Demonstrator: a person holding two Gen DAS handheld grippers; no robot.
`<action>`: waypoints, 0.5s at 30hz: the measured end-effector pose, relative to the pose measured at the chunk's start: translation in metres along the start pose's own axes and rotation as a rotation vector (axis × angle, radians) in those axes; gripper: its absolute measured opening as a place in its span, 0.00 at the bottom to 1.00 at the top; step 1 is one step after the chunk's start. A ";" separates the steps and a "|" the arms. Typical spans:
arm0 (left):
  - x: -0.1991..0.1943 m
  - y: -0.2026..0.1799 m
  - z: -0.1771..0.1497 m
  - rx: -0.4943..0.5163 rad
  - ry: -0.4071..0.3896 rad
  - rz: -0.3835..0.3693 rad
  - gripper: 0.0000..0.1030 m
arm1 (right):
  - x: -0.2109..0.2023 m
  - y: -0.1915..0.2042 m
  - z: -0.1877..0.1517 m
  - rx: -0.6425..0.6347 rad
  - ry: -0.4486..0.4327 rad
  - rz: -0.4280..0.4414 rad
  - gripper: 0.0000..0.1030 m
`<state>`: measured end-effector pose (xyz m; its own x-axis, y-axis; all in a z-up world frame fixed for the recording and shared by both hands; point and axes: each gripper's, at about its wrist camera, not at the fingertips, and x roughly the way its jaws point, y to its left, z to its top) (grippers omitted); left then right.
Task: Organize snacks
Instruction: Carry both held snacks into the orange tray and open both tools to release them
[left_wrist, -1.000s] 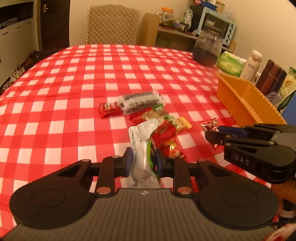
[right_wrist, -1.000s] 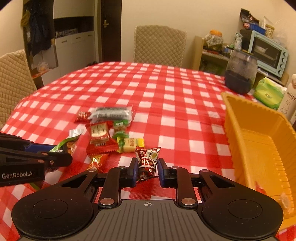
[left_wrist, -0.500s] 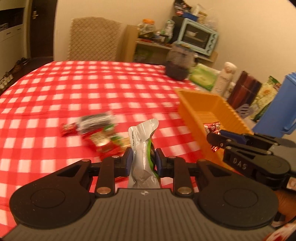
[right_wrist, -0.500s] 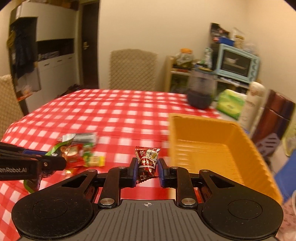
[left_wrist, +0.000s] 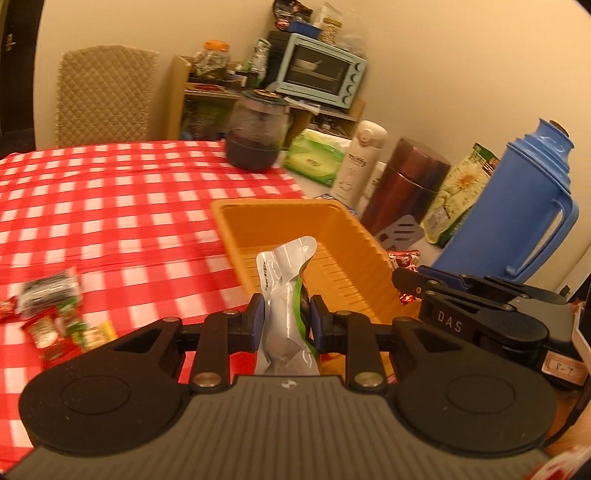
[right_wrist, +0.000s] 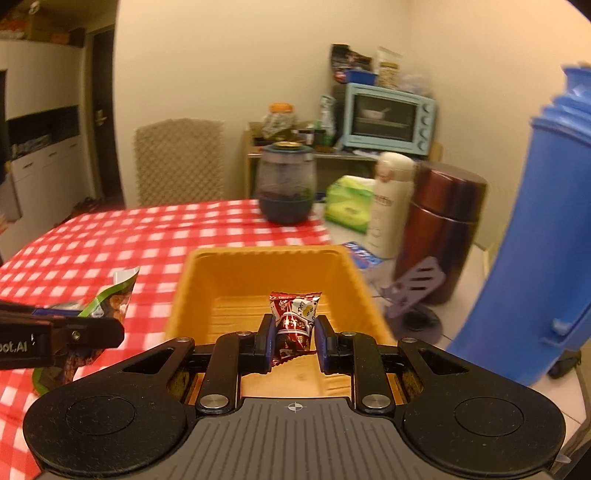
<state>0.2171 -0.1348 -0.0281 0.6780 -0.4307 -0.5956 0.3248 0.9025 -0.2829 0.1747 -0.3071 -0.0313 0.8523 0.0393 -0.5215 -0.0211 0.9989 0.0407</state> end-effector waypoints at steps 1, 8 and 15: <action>0.004 -0.003 0.001 0.000 0.004 -0.004 0.23 | 0.002 -0.006 -0.001 0.020 0.005 -0.001 0.22; 0.030 -0.017 0.001 0.000 0.030 -0.018 0.23 | 0.007 -0.029 -0.008 0.101 0.047 0.015 0.22; 0.046 -0.022 -0.001 -0.006 0.048 -0.020 0.23 | 0.012 -0.033 -0.010 0.128 0.062 0.015 0.22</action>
<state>0.2405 -0.1746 -0.0504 0.6393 -0.4478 -0.6251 0.3336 0.8940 -0.2992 0.1799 -0.3394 -0.0474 0.8186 0.0594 -0.5712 0.0365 0.9872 0.1550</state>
